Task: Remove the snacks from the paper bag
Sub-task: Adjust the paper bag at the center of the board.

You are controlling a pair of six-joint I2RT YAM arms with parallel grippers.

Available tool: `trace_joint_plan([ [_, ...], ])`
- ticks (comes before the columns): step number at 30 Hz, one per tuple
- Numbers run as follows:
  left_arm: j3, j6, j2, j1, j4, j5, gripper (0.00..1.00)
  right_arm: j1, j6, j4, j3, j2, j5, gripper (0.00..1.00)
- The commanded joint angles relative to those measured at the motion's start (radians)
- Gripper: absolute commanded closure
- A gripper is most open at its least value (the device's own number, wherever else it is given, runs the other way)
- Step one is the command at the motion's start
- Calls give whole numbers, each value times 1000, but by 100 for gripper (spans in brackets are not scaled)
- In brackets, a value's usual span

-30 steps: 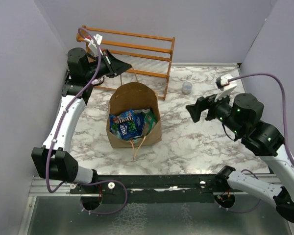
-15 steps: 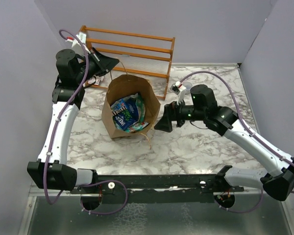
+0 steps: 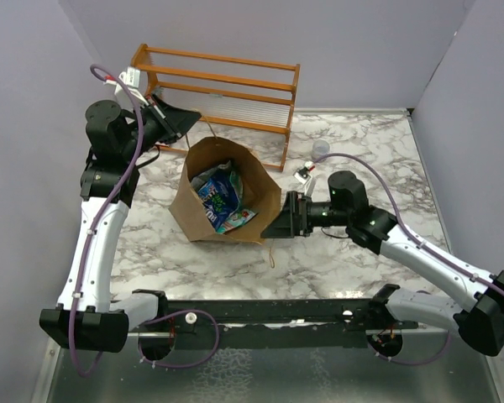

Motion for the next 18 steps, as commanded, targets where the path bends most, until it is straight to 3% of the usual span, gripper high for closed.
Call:
trace_joint_plan([
  [1, -14, -53, -55, 7, 108, 12, 100, -5, 84, 132, -67, -38, -59, 1],
  [6, -47, -91, -49, 7, 149, 61, 100, -4, 145, 252, -136, -36, -124, 10],
  [11, -63, -107, -48, 7, 163, 87, 100, -4, 161, 276, -148, -49, -130, 12],
  [18, -63, -131, -45, 7, 188, 102, 100, 13, 275, 489, -214, -6, -197, 14],
])
